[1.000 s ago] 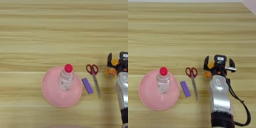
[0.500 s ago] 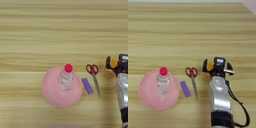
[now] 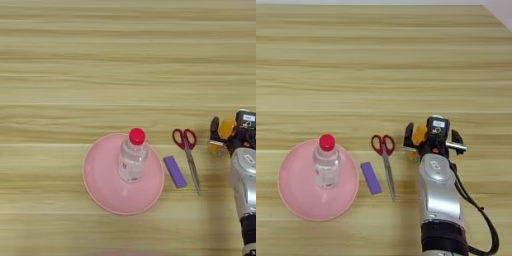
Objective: Move the objects on the table
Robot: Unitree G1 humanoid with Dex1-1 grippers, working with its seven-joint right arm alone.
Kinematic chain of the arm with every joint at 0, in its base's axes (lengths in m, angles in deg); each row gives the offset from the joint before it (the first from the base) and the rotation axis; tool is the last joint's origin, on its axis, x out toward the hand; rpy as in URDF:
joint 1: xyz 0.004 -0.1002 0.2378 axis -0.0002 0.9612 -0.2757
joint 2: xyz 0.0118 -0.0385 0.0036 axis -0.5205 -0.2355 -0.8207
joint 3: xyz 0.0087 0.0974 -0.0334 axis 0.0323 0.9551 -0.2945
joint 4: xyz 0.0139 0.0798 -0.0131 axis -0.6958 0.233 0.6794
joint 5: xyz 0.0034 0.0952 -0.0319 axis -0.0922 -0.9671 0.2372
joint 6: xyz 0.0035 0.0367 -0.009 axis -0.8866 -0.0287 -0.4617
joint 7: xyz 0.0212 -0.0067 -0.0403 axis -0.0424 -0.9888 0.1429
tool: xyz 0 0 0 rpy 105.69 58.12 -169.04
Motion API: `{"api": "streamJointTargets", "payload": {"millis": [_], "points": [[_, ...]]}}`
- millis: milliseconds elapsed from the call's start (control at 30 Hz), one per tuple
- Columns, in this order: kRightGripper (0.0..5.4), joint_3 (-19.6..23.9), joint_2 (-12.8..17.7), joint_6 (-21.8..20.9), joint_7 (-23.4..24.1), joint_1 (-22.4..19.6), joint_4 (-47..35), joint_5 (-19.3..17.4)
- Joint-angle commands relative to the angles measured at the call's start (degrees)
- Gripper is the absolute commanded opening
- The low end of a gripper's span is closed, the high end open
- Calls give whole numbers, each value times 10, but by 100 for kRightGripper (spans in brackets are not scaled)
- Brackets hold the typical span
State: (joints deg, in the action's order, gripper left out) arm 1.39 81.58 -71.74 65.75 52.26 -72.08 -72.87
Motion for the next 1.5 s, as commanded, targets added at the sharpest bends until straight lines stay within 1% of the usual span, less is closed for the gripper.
{"api": "streamJointTargets", "payload": {"millis": [33, 633, 833, 1033, 1267, 1400, 1500], "points": [[535, 4, 20, -9, -3, -39, -15, -5], [535, 9, 25, -9, -9, -49, 9, -20], [437, 9, 28, -12, -14, -53, 16, -23], [364, 9, 28, -15, -19, -54, 20, -27], [362, 7, 28, -20, -21, -54, 20, -26], [362, -4, 21, -40, -37, -51, 6, -28], [362, -14, 19, -59, -47, -47, -9, -22]]}}
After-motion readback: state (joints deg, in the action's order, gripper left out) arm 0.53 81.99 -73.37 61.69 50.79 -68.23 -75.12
